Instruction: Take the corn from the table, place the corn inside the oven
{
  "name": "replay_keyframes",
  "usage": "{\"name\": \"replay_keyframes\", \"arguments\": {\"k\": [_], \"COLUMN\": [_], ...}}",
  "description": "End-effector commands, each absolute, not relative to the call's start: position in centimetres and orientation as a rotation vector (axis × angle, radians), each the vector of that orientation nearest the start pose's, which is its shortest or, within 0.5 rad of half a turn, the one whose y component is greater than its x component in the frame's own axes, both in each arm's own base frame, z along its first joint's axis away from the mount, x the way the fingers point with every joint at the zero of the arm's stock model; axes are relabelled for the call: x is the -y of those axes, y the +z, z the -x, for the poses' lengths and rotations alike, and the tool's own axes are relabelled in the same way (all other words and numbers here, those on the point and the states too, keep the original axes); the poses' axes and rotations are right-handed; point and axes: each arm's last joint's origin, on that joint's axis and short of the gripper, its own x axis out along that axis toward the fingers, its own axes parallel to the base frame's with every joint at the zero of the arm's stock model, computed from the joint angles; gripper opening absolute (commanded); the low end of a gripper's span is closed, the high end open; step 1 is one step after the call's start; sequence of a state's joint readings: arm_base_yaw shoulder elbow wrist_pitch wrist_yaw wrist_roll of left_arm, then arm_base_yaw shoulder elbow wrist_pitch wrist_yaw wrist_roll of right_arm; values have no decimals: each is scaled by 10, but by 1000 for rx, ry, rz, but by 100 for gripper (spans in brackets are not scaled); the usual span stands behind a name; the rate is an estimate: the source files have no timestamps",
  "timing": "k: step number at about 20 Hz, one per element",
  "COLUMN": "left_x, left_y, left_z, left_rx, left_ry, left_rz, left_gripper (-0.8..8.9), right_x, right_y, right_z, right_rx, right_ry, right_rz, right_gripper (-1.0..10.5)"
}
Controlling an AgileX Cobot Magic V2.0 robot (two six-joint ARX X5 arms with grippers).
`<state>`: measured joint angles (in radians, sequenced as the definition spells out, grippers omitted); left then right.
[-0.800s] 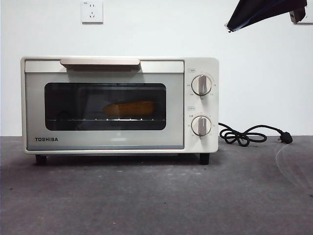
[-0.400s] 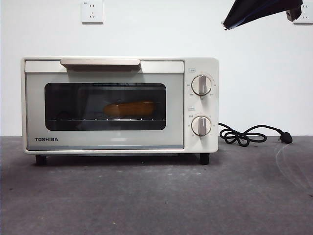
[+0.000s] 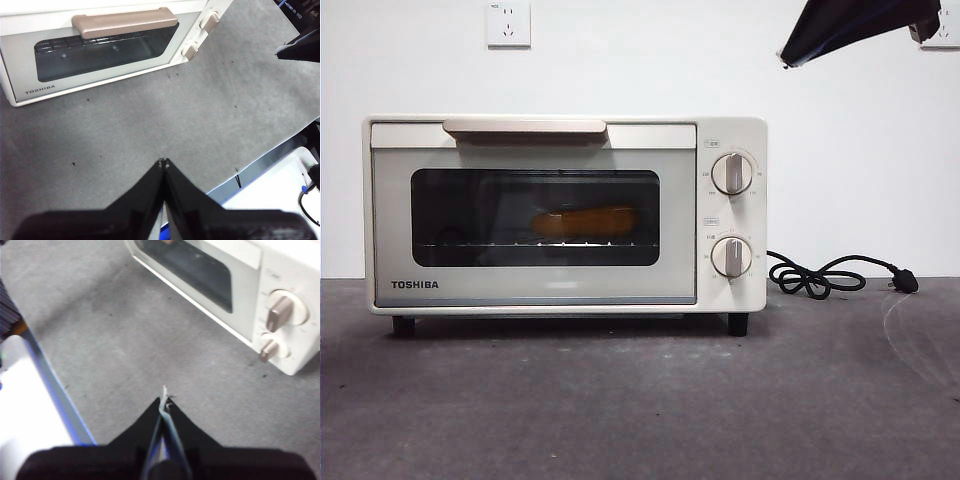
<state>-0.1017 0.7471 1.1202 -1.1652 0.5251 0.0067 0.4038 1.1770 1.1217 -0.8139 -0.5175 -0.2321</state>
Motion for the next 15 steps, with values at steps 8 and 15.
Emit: {"name": "replay_keyframes", "arguments": {"k": [8, 15], "left_x": [28, 34], "left_y": [350, 340], "left_z": [-133, -175], "left_rx": [-905, -901], "left_ry": [-585, -591], "left_rz": [188, 184], "left_gripper": [-4, -4], "right_x": [-100, -97], "right_y": [322, 321], "right_z": [-207, -209], "right_rx": [-798, -803], "right_ry": [819, 717], "right_rz": [220, 271], "right_gripper": [-2, -2]}}
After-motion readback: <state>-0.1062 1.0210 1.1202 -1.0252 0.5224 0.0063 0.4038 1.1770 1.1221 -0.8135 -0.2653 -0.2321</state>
